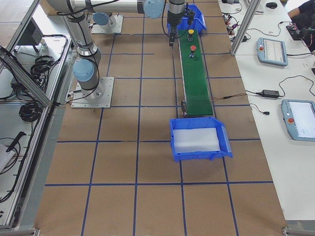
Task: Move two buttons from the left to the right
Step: 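Release the yellow button on the belt and withdraw the left gripper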
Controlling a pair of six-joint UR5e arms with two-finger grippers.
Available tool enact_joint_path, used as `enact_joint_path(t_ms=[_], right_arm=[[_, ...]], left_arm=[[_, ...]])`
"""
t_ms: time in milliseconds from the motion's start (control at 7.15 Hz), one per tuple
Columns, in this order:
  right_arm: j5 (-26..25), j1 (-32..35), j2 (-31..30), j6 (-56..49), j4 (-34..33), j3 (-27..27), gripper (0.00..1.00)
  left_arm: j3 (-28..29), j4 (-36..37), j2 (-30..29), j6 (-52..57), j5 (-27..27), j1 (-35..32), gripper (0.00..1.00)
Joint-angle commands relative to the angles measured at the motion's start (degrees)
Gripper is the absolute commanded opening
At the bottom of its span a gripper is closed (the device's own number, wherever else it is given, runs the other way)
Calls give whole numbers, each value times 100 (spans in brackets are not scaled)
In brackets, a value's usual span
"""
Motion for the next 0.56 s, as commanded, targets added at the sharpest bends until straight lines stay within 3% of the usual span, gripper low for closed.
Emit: enact_joint_path(t_ms=[0, 280, 420], right_arm=[[-52, 32, 377, -2, -658, 27, 100], [-78, 198, 459, 59, -715, 72, 100], [174, 199, 529, 216, -759, 124, 100]], left_arm=[[-4, 30, 15, 60, 21, -65, 100], [-12, 4, -11, 60, 99, -4, 100], [-12, 21, 6, 86, 300, 31, 100]])
